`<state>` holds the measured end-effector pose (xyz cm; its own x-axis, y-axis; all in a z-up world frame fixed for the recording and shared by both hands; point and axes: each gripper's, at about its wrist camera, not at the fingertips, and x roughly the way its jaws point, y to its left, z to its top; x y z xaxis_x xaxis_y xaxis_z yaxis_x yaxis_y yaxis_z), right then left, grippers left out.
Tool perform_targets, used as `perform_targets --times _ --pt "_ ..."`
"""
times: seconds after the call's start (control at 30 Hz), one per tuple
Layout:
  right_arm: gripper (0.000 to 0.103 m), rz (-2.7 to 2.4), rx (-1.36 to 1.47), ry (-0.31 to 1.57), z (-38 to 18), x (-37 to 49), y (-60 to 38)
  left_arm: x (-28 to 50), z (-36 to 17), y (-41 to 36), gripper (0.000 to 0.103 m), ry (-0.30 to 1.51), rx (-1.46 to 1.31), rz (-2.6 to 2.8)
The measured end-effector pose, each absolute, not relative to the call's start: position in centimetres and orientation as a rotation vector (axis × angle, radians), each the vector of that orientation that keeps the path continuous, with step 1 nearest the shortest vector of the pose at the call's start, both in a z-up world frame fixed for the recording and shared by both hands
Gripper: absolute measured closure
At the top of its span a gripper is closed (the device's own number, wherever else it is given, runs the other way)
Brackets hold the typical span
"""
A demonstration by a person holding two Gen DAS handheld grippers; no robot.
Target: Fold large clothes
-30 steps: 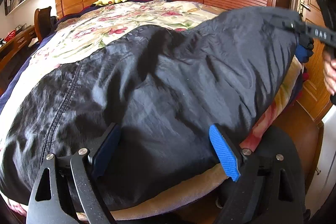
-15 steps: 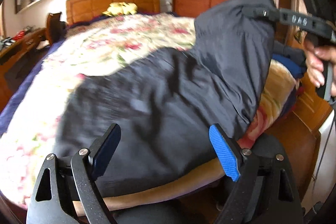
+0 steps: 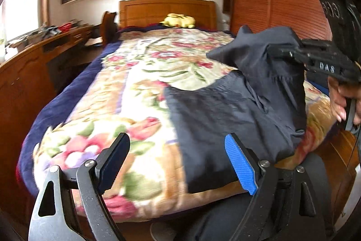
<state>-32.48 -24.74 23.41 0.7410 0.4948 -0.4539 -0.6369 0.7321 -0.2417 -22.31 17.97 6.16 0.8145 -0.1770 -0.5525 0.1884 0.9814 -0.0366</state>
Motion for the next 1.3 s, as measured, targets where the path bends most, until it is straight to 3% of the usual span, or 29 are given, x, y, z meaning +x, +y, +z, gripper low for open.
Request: perform_targets --times 0.3,0.47,0.5,0.57,0.6,0.63,0.7,0.9,1.13,1.3 --pt "0.094 0.805 -0.442 0.497 18.0 -31.6 -17.9 -22.7 4.2 23.0 0.016 0.608 -0.022 -0.102" --pt "0.088 0.830 -0.378 0.533 18.3 -30.0 -18.3 -22.5 3.6 23.8 0.016 0.619 -0.032 -0.086" --pt "0.084 0.840 -0.356 0.535 18.8 -29.7 -18.7 -22.6 3.6 23.8 0.016 0.619 -0.032 -0.086" --pt "0.067 0.872 -0.310 0.535 19.4 -29.8 -19.1 -22.5 3.6 23.7 0.016 0.616 -0.031 -0.090" --pt "0.052 0.877 -0.292 0.530 19.7 -30.2 -19.3 -22.5 3.7 23.6 0.016 0.613 -0.031 -0.092" --pt "0.042 0.877 -0.275 0.514 20.4 -30.4 -19.8 -22.4 3.8 23.4 0.016 0.608 -0.030 -0.096" --pt "0.039 0.862 -0.258 0.480 21.2 -30.9 -21.4 -22.4 4.1 22.9 0.016 0.598 -0.029 -0.103" --pt "0.037 0.680 -0.296 0.409 21.6 -30.7 -26.6 -22.3 6.0 20.5 0.016 0.536 -0.037 -0.129" --pt "0.037 0.565 -0.286 0.540 16.2 -26.7 -28.8 -21.9 8.7 17.1 0.016 0.478 -0.023 -0.181" --pt "0.037 0.584 -0.273 0.597 13.0 -26.4 -28.3 -21.1 7.9 14.7 0.016 0.518 0.033 -0.214"
